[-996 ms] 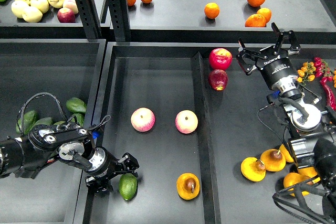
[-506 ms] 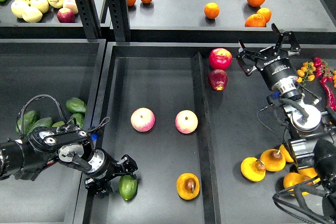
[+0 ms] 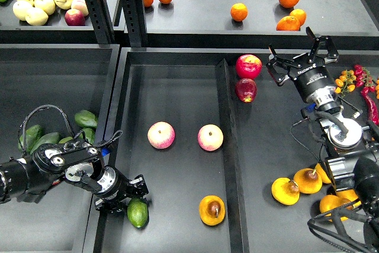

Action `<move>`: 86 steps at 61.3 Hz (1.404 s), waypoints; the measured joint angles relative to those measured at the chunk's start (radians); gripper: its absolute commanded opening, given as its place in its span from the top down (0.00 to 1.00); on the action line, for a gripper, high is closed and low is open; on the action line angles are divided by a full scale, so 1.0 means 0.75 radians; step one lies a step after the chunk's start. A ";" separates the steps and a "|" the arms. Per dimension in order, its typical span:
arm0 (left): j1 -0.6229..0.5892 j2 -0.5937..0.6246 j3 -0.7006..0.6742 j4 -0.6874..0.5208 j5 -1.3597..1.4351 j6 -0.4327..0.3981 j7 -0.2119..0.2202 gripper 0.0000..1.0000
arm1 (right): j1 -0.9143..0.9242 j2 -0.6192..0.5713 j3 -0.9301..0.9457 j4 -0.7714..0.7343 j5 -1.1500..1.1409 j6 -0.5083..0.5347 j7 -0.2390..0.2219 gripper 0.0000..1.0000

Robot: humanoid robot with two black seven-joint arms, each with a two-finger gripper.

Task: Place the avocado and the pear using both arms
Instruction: 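Close the left gripper on the green avocado, then carry the avocado with the left gripper into the avocado bin and release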

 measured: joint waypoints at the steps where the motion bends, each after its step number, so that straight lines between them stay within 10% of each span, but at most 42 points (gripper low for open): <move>1: 0.000 -0.001 -0.002 0.002 0.001 0.000 0.000 0.51 | 0.000 0.000 0.000 0.000 0.000 0.000 0.000 0.01; 86: -0.187 0.452 -0.084 0.084 -0.034 0.000 0.000 0.48 | -0.007 0.000 0.000 0.000 -0.001 0.000 -0.004 0.01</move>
